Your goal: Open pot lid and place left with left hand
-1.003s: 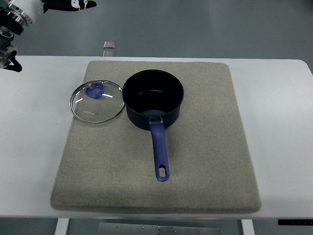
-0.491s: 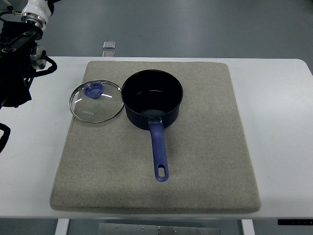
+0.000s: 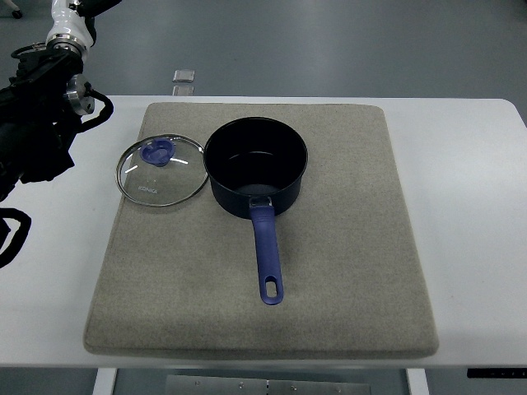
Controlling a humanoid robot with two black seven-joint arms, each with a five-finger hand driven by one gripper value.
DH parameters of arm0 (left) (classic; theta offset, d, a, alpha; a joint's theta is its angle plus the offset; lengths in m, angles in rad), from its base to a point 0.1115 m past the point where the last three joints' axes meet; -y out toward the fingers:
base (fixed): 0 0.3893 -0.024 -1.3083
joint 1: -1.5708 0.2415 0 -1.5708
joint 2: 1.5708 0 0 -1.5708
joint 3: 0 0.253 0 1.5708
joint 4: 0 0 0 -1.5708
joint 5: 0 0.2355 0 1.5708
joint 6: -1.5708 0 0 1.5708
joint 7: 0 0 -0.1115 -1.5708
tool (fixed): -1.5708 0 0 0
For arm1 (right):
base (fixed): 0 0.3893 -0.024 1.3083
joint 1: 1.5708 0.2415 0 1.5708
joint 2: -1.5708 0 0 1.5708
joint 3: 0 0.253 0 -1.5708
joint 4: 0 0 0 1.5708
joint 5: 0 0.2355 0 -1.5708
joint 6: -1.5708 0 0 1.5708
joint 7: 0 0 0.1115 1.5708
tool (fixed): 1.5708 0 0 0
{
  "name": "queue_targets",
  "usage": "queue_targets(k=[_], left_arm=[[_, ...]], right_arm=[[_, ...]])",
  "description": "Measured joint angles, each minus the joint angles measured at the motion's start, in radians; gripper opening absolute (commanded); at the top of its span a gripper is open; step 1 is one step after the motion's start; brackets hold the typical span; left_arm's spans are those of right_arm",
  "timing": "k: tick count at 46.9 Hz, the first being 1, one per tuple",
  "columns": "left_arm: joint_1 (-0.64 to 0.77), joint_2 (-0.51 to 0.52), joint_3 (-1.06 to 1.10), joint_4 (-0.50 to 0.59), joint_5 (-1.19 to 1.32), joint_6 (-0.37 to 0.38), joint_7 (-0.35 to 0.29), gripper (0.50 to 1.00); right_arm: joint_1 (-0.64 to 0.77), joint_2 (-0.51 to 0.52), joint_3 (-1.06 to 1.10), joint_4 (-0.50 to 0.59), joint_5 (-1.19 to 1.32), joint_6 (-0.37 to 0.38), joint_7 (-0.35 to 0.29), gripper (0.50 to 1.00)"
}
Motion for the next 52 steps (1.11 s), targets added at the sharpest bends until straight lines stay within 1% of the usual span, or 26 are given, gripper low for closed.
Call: queue_targets(k=[2,5,13,16,17,22,25,32,40,52], left_arm=[[0.000,-0.001,0.000,0.000,-0.001,0.011,0.030,0.943],[0.004,-0.006,0.000,0.000,-0.002,0.020,0.055,0.941],[0.012,-0.015,-0.003,-0.009,-0.011,0.011,0.060,0.941],[0.017,-0.015,-0.023,-0.014,-0.038,-0.007,0.059,0.924],[0.022,-0.015,-0.035,-0.013,-0.049,-0.018,0.057,0.904],[0.050,-0.017,-0.100,-0.009,-0.090,-0.084,0.046,0.864],[0.066,-0.025,-0.117,-0.005,-0.089,-0.122,0.026,0.853],[0.098,-0.031,-0.107,-0.002,-0.078,-0.198,-0.075,0.859],[0.106,-0.031,-0.104,-0.001,-0.077,-0.210,-0.087,0.861],[0.106,-0.046,-0.118,0.019,-0.089,-0.201,-0.090,0.861]], right_arm=[[0.000,0.000,0.000,0.000,0.000,0.000,0.000,0.917],[0.000,0.000,0.000,0.000,0.000,0.000,0.000,0.917],[0.000,0.000,0.000,0.000,0.000,0.000,0.000,0.917],[0.001,0.000,0.000,0.000,0.000,0.000,0.000,0.917],[0.001,0.000,0.000,0.001,0.000,0.000,0.000,0.917],[0.000,0.000,0.000,0.000,0.000,0.000,0.000,0.917],[0.000,0.000,0.000,0.000,0.000,0.000,0.000,0.917],[0.000,0.000,0.000,0.000,0.000,0.000,0.000,0.917],[0.000,0.000,0.000,0.000,0.000,0.000,0.000,0.917],[0.000,0.000,0.000,0.001,0.000,0.000,0.000,0.917]])
